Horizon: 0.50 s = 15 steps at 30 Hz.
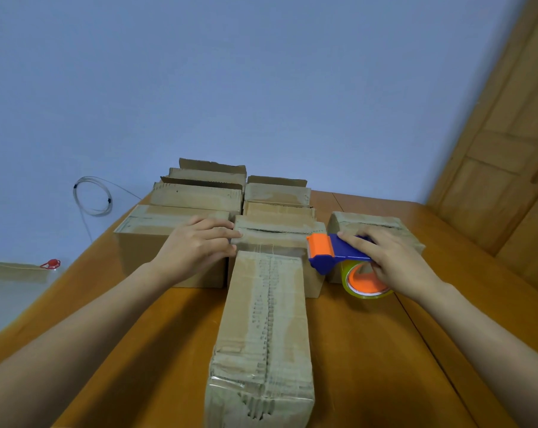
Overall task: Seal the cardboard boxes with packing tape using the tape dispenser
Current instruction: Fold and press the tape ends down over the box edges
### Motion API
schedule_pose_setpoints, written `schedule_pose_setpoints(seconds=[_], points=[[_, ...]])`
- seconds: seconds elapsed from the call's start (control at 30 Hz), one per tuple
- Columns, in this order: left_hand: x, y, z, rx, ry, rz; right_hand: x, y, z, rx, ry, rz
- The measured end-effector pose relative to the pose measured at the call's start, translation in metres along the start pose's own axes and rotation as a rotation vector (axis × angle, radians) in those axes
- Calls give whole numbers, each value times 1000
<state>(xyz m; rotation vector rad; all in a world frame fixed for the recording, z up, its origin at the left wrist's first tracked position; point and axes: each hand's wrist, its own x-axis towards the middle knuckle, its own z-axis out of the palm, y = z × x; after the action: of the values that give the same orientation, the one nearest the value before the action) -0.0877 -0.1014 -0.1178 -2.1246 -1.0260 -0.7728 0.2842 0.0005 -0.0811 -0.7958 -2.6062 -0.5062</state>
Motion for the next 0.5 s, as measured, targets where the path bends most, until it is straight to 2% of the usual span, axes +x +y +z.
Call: schedule_pose_setpoints(seconds=[0.3, 0.5], points=[[-7, 8, 11, -56, 31, -94, -10, -3, 14, 88, -29, 115], [-12, 24, 17, -123, 117, -255, -23, -17, 30, 165, -45, 174]])
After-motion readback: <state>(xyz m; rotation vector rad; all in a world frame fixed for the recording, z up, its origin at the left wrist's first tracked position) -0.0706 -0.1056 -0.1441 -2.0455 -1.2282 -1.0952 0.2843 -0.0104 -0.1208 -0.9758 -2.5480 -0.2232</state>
